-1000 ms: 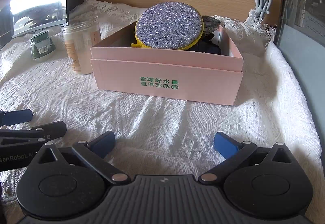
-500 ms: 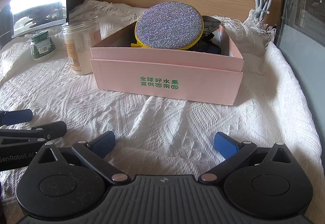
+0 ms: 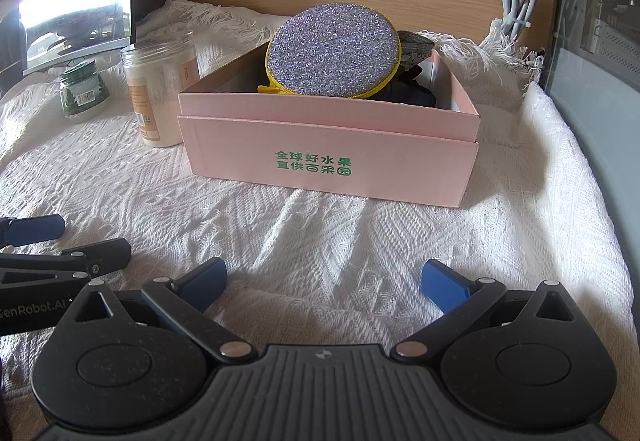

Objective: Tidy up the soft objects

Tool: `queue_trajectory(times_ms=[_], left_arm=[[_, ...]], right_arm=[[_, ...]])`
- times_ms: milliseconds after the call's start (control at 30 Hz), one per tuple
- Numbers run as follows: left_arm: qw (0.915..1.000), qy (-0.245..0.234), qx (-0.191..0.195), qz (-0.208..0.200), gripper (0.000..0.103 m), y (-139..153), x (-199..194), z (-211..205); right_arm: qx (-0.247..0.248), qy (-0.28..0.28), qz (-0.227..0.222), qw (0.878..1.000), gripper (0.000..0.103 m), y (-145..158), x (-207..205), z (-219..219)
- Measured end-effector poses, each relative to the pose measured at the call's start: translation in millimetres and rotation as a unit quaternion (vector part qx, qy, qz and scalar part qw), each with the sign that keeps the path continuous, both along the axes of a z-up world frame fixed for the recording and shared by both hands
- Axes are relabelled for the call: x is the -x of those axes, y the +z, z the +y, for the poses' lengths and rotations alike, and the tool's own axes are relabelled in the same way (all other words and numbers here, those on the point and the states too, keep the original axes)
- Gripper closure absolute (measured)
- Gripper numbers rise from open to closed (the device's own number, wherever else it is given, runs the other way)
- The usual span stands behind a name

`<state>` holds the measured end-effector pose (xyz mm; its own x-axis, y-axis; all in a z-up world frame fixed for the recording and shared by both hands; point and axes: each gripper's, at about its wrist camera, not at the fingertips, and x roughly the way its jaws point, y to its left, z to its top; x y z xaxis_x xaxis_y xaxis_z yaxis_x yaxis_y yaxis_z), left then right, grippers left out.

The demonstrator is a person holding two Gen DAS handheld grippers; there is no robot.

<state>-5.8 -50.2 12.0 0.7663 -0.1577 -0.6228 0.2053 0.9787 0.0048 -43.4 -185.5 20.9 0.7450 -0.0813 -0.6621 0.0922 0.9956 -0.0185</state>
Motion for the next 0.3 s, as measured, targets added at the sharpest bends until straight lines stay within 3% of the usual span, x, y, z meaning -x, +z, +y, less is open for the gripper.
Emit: queue_trajectory(times_ms=[300], left_arm=[[1.0000, 0.000, 0.002, 0.001, 0.021, 0.0, -0.5, -0.9]], right_arm=[[0.000, 0.000, 0.000, 1.000, 0.000, 0.0, -0.1, -0.2]])
